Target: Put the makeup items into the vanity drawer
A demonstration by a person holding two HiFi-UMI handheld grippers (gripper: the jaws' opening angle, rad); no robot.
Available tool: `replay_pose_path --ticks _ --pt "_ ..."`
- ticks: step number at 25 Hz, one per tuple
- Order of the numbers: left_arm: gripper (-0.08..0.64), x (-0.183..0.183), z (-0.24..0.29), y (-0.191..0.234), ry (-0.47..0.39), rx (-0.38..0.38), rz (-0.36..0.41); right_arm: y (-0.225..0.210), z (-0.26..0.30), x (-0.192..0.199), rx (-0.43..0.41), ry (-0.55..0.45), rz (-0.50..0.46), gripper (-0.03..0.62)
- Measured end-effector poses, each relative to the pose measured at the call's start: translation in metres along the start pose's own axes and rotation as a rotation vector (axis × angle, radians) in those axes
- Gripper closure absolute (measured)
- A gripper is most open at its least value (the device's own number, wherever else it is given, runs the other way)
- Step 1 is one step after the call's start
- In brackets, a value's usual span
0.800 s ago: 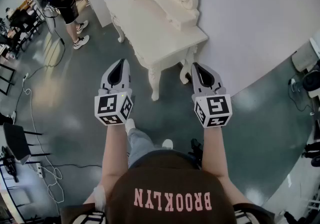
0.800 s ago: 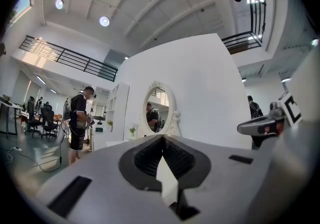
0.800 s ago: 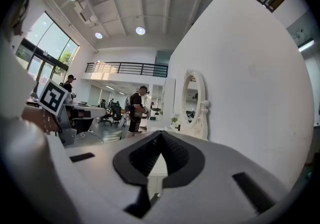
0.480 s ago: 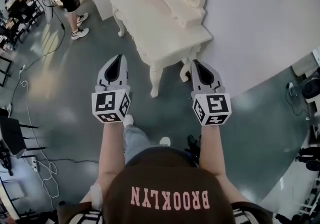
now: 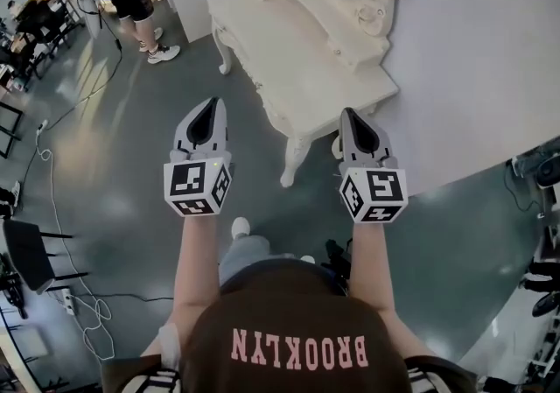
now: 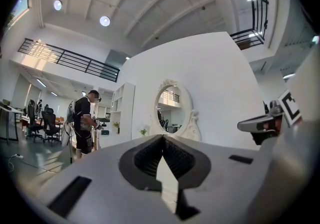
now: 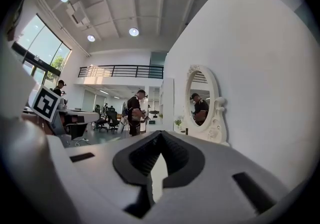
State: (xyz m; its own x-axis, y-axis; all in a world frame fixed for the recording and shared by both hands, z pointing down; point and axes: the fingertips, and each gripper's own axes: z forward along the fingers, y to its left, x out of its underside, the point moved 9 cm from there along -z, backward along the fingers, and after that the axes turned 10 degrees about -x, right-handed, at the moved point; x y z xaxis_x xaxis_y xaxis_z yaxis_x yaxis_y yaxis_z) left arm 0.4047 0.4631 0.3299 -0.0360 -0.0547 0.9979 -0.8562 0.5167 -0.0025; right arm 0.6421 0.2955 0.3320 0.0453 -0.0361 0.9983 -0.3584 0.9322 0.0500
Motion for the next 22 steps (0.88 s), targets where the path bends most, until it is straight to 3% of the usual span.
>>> replay_pose_path --ticks 10,16,22 --pt "0.554 0.017 0.083 0.106 0.005 0.069 -0.013 0.046 0.130 0.003 0.034 0.010 -0.007 0.595" --pt "0.554 0.023 0.110 0.171 0.011 0.025 -0.053 0.067 0.191 0.003 0.024 0.037 -0.027 0.594" --pt "0.554 0.032 0.141 0.196 0.022 0.012 -0.052 0.058 0.234 0.005 0.035 0.052 -0.020 0.594"
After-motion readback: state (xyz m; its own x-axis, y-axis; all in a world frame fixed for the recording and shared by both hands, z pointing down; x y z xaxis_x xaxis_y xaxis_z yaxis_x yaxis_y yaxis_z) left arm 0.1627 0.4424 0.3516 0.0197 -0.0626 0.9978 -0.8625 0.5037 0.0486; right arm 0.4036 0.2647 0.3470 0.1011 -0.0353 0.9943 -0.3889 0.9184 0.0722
